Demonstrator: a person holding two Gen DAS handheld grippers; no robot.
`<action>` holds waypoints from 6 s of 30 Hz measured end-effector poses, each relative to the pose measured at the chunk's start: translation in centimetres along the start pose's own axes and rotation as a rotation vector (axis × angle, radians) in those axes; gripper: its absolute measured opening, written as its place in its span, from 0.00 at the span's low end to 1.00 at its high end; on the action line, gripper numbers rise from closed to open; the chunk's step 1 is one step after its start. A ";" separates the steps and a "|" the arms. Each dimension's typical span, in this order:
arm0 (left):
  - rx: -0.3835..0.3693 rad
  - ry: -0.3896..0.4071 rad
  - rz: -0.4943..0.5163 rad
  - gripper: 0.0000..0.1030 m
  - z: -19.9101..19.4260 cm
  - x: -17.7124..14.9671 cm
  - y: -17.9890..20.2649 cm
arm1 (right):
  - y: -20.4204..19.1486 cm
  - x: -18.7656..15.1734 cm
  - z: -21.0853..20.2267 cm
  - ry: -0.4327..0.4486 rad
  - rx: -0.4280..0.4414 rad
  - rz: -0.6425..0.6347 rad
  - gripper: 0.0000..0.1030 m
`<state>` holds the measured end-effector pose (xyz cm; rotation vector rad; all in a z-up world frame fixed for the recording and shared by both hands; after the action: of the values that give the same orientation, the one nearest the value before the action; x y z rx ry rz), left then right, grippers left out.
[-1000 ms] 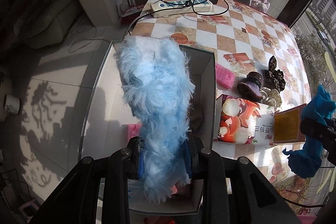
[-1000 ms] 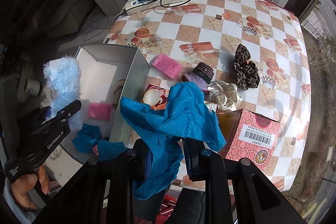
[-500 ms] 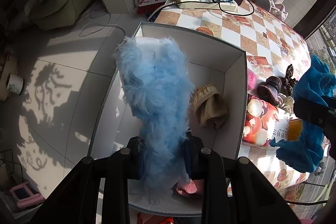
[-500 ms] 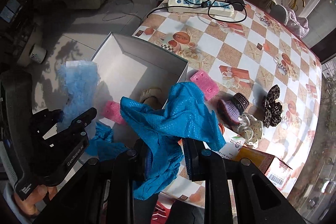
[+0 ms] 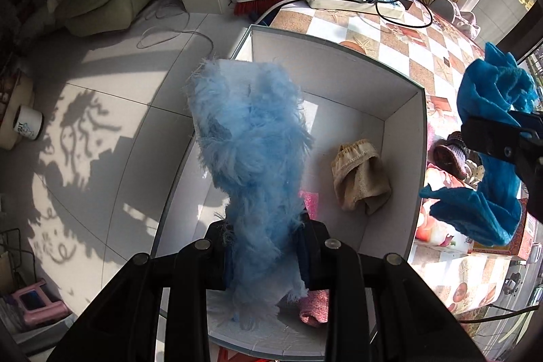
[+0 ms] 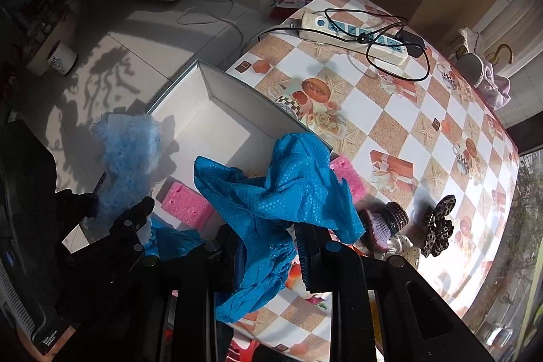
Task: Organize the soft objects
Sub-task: 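Open the left tool over the box while the right tool drops the teal cloth inside, then move both tools back to the table toward the knit hat and leopard scrunchie, then grasp the knit hat with the left tool while the right tool grasps the leopard scrunchie, then lift the knit hat and leopard scrunchie off the table with both tools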
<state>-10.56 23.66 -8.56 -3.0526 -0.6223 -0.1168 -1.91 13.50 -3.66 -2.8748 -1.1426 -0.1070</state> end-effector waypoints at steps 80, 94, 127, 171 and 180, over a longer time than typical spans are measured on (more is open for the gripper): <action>-0.017 0.042 0.345 0.87 -3.4 4.4 15.2 | 25.4 -9.4 -1.1 -0.128 0.104 0.581 0.99; 0.007 -0.105 0.606 0.87 1.9 6.2 27.3 | 32.8 -10.8 9.7 -0.291 0.130 0.598 0.99; 0.071 -0.330 0.643 0.37 11.6 7.9 32.7 | 34.9 -15.3 11.7 -0.131 0.237 0.648 0.40; -0.109 0.075 1.216 0.37 -6.5 -8.0 50.2 | 35.2 -35.1 0.1 -0.024 0.036 1.122 0.40; -0.127 0.074 1.295 0.37 -7.7 -11.1 48.0 | 33.0 -36.0 -0.8 -0.028 0.019 1.148 0.40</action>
<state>-2.45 -25.15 -2.14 -2.8565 1.3794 -0.2159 -5.34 -35.15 -6.33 -3.0004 0.5930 -0.0027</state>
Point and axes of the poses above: each gripper's, at about its wrist camera, not at the fingertips, and z roughly the way its jaws point, y to its right, x to its top, the point moved 7 cm from there along z, roughly the way its jaws point, and after that the axes turned 8 degrees about -y, right-handed, at the moved point
